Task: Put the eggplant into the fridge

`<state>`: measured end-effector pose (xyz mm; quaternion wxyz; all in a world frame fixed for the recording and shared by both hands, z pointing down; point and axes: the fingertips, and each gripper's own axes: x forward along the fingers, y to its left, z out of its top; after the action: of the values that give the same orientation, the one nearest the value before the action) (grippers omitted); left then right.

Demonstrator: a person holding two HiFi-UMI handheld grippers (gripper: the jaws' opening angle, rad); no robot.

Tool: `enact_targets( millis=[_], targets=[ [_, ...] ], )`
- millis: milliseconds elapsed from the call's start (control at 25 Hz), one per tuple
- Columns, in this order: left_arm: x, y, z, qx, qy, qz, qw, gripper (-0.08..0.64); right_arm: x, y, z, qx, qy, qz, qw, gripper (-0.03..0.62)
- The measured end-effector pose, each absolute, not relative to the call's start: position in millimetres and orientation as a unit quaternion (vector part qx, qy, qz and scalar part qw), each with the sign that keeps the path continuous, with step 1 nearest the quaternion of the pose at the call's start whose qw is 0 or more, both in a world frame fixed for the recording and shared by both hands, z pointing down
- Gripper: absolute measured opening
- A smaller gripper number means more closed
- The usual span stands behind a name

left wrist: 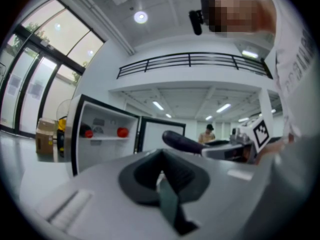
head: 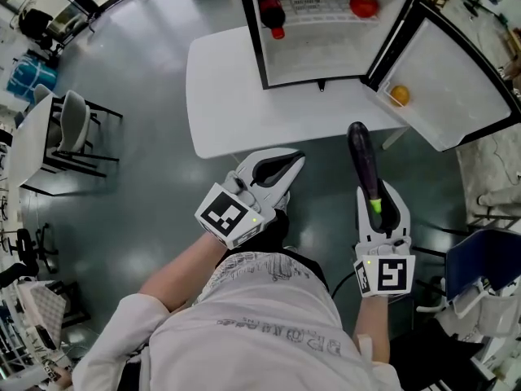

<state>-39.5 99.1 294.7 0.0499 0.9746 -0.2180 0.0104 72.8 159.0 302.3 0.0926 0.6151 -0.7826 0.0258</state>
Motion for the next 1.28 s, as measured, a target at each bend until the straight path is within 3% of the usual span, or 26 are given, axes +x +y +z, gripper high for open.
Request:
enact_targets(
  millis=[1280],
  targets=[
    [-29,-82,295,0.978,-0.191,0.013,0.08,0.008,72,-29,305,0.62,-0.772,0.048,0.127,0.13]
  ],
)
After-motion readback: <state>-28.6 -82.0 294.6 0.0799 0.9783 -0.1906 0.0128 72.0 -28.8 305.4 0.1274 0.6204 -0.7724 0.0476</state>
